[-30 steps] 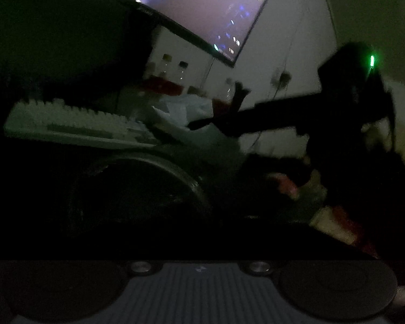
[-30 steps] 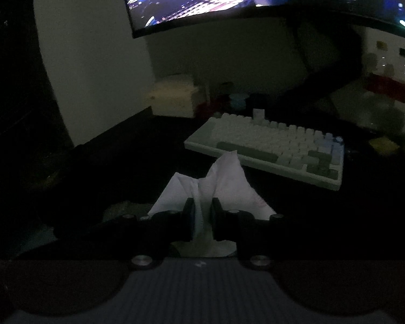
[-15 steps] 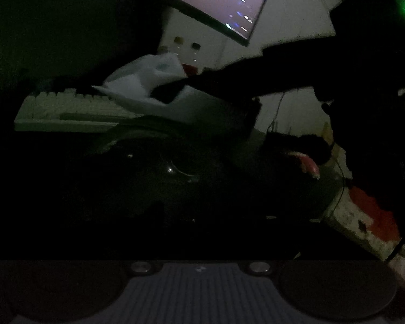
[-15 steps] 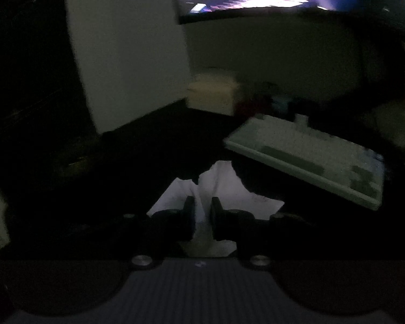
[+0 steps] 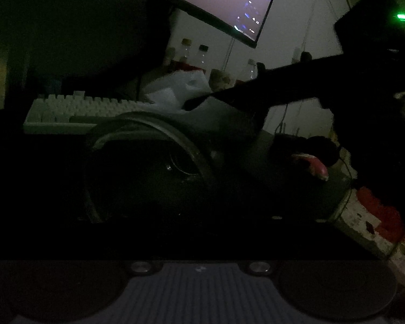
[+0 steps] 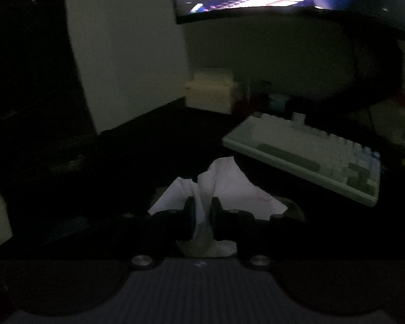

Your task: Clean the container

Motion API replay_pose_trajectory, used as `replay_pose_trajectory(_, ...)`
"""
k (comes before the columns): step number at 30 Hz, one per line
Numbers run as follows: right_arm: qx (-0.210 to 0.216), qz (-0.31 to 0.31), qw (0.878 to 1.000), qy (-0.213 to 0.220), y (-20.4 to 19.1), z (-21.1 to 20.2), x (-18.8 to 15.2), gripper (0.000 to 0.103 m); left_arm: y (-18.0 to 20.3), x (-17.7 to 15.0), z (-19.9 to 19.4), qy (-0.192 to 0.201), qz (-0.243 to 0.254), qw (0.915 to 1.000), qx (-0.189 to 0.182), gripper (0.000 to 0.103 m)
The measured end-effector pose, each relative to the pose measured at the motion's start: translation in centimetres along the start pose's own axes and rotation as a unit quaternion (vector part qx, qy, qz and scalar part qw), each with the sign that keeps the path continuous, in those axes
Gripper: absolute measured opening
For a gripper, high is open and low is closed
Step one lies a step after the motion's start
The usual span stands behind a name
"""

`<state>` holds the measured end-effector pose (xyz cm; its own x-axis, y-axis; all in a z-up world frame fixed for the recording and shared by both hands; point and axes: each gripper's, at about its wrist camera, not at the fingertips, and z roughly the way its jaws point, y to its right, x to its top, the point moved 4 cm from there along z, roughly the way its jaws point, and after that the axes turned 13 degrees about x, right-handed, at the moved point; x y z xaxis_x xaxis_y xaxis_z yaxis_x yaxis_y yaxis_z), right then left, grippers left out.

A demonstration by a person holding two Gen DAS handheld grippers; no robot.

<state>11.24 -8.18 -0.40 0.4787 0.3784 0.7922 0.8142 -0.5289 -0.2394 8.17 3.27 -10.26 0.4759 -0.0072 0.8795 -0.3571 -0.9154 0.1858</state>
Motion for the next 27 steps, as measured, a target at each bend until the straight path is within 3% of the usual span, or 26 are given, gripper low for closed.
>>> replay_pose_trajectory(8,-0.074,0.043,0.996,0.021,3.9,-0.4,-0.1,0.015,0.1,-0.1,0.0,0.006,0.007,0.9999,0.004,0.078)
replay_pose_trajectory(11,-0.066,0.043,0.997,0.023,3.2,-0.4,-0.2,0.016,0.4,-0.2,0.1,0.008,0.015,0.9998,0.01,0.078)
replay_pose_trajectory(18,0.006,0.009,1.0,0.022,-0.8,0.3,-0.3,0.016,0.3,-0.2,0.1,0.011,0.016,0.9998,0.01,0.078)
replay_pose_trajectory(27,-0.058,0.056,0.996,0.029,3.5,-0.5,-0.2,0.017,0.8,-0.4,0.1,0.012,0.033,0.9993,0.015,0.084)
